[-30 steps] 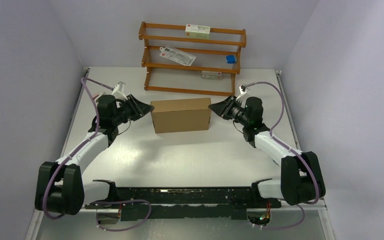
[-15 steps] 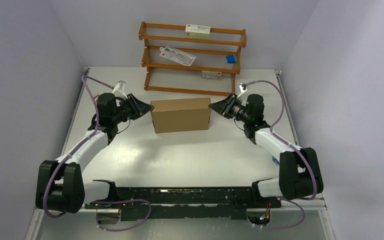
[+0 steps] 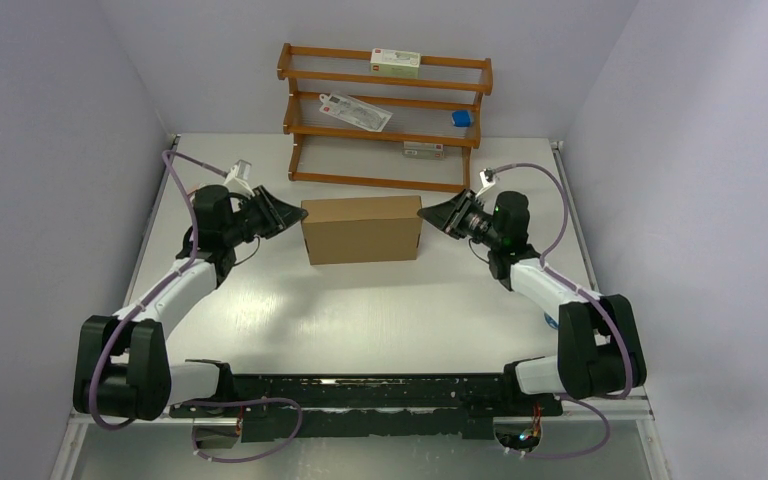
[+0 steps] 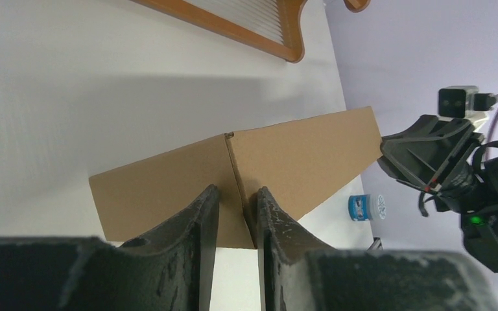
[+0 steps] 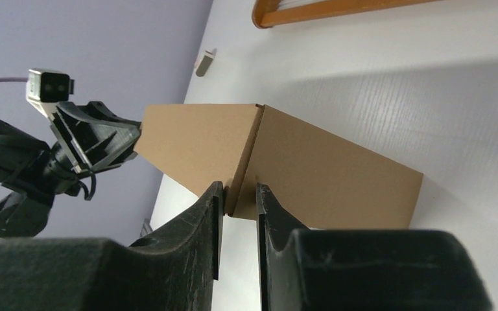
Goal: Fold the paper box
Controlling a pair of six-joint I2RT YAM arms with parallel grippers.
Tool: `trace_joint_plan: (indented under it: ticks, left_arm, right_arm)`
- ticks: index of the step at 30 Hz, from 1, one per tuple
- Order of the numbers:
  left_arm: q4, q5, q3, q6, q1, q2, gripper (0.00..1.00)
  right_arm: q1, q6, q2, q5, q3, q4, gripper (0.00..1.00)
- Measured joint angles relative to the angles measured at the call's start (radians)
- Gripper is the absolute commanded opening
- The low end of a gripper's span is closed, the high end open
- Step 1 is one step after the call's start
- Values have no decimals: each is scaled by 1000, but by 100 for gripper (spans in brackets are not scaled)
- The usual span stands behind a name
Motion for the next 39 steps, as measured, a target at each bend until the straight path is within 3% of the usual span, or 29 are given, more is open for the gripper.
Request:
trace_joint_plan:
  ticks: [4,9,17,23,26,34,39]
  left_arm:
    - [-98,-24,53,32,-2,-6,44]
    - [-254,-64,134,89,-3,-3,57]
    - [-524,-185,307,232,-2,19,78]
    - [-604,-289,375,340,-1,-12,90]
    - [-623,-323,373,380,-1,-48,97]
    - [-646,-407,317,446,-38,-141,97]
    - [-651,-449,283,468,-90,-182,97]
  right_arm:
    - [10,-73,-24,29,77,-175,40]
    - [14,-193,-25,72,177,-381,57]
    - [14,-329,-27,45,216,-476,82]
    - [23,-476,-27,29,328,-547,96]
    - [46,-560,-29,21,387,-565,99]
    - [277,-914,52,89,619,-740,100]
    - [311,-1016,113,148,681,-807,100]
